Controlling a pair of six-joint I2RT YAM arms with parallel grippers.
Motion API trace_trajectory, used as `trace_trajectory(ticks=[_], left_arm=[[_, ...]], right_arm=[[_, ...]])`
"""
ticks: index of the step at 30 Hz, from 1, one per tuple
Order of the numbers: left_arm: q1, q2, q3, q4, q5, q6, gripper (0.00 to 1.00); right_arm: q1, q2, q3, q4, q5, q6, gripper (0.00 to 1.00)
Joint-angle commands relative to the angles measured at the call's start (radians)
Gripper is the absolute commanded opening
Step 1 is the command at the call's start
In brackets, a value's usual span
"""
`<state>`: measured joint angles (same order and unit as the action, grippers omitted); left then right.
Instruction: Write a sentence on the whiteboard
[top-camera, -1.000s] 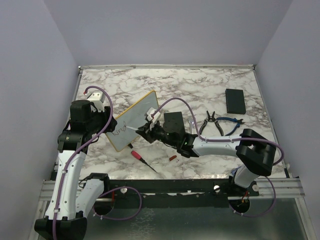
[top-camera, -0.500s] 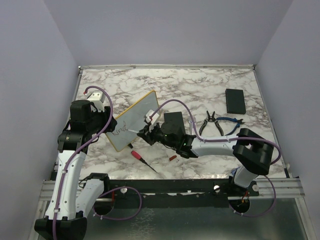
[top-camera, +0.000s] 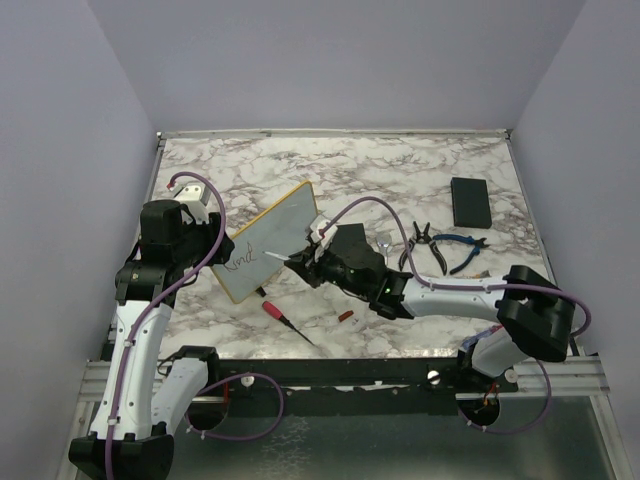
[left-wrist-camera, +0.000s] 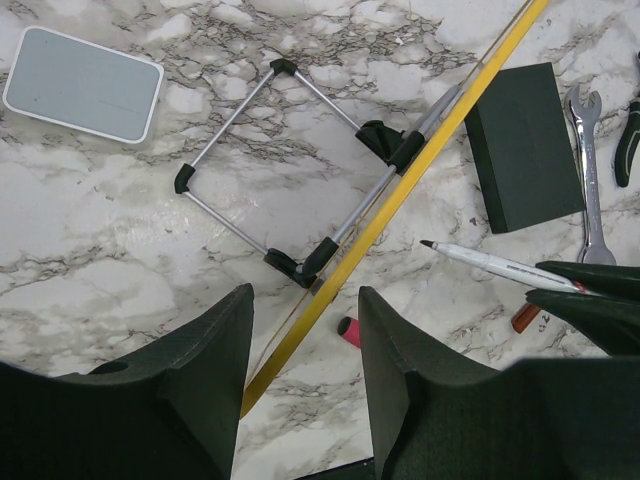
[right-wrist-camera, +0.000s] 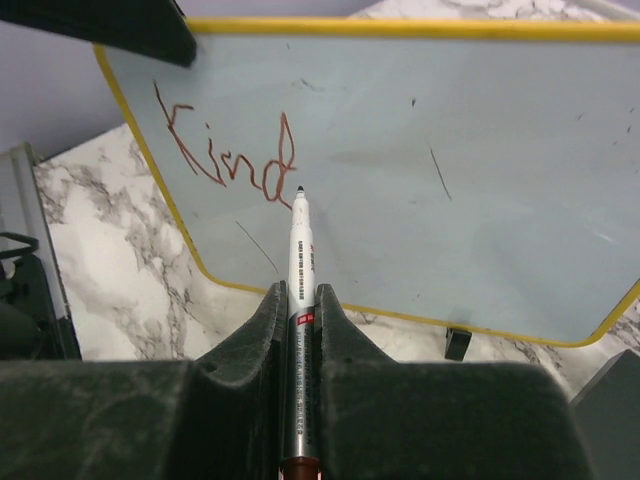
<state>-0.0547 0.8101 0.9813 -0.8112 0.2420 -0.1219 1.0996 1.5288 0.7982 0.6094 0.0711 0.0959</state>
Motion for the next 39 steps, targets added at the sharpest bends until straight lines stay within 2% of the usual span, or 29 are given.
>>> trace_trajectory(ticks=[1, 17, 24, 31, 39], left_arm=[[-0.005, -0.009, -0.001, -0.019, 0.017, 0.0, 0.47], [-0.005, -0.005, -0.001, -0.018, 0.017, -0.001, 0.47], [-0.005, -0.005, -0.001, -0.018, 0.016, 0.0, 0.47], [-0.006, -0.003, -0.001, -0.019, 0.017, -0.001, 0.47], [-0.006, -0.003, -0.001, -0.019, 0.017, -0.001, 0.47]], right_arm=[[-0.001, -0.05, -0.011, 0.024, -0.03, -0.018, 0.01], [-0.018, -0.008, 0.033, 0.018, -0.065, -0.045, 0.01], [-0.085, -0.001, 0.044, 0.022, -0.154, -0.054, 0.01], [-0.089, 0.039, 0.047, 0.048, -0.239, -0.03, 0.0], [-0.089, 0.074, 0.06, 0.041, -0.255, -0.037, 0.0]])
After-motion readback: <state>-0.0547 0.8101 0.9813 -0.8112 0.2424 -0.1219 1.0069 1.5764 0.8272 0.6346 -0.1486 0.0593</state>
